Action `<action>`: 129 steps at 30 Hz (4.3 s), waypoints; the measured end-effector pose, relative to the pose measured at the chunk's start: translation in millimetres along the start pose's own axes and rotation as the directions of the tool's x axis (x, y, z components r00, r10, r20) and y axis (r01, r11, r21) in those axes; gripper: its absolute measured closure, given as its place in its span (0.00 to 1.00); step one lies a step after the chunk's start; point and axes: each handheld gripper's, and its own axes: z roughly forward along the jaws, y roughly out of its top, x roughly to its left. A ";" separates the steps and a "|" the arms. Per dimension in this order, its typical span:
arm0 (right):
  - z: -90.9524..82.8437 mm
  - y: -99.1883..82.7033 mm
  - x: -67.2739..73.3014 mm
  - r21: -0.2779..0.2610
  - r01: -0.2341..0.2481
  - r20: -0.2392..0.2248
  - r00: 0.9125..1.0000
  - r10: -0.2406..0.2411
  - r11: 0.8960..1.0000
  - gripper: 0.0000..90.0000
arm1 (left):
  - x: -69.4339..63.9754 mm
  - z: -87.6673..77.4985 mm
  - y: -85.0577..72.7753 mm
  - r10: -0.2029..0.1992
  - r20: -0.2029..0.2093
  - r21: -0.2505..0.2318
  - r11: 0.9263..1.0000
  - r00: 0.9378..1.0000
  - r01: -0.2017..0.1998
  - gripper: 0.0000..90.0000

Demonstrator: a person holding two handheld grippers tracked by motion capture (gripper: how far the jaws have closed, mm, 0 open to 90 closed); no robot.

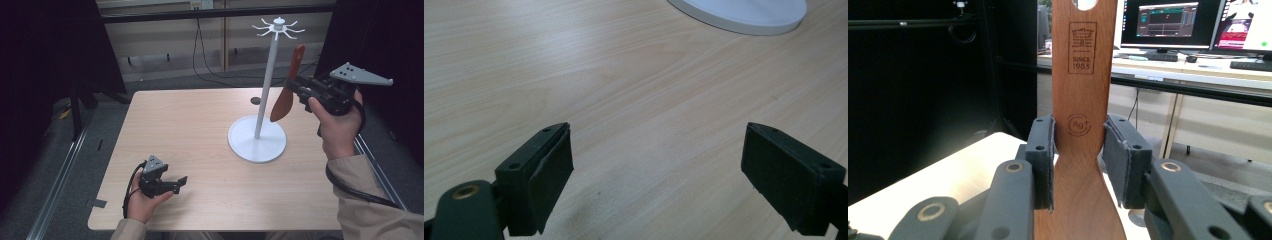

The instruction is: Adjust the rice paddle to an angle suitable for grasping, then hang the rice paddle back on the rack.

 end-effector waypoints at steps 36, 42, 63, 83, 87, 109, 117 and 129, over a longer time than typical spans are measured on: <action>23.4 18.8 -8.9 0.023 0.009 0.025 1.000 -0.009 1.000 0.74 | 1.6 0.9 -0.2 -0.002 0.007 0.001 1.000 1.000 0.002 0.15; 27.0 17.5 -8.7 0.026 0.010 0.033 0.999 -0.011 1.000 0.74 | 2.2 0.2 -0.2 -0.004 0.004 -0.002 1.000 1.000 0.004 0.15; 35.0 12.4 -7.7 0.018 0.008 0.038 0.999 -0.009 1.000 0.74 | 3.0 -0.3 0.5 0.002 0.005 -0.009 1.000 1.000 -0.001 0.15; 39.0 10.7 -3.8 0.016 0.019 0.066 0.998 -0.020 1.000 0.62 | 4.0 4.2 2.7 0.003 0.018 -0.010 1.000 1.000 -0.003 0.15; 40.7 8.4 -2.5 0.020 0.011 0.072 0.997 -0.012 1.000 0.52 | 4.3 5.7 3.6 0.009 0.022 -0.007 1.000 1.000 -0.009 0.15; 35.2 -13.8 -0.5 0.059 -0.041 0.068 0.997 0.037 0.997 0.20 | 2.0 8.0 7.7 0.011 0.025 -0.011 1.000 1.000 -0.011 0.15; 33.2 -24.3 -0.9 0.091 -0.046 0.072 0.997 0.039 0.995 0.14 | 2.9 7.7 6.7 0.016 0.020 -0.009 1.000 1.000 -0.016 0.15; 27.7 -40.1 5.7 0.112 -0.054 0.039 0.998 0.050 0.992 0.11 | -2.2 7.0 10.7 0.023 0.018 -0.023 0.999 1.000 -0.023 0.15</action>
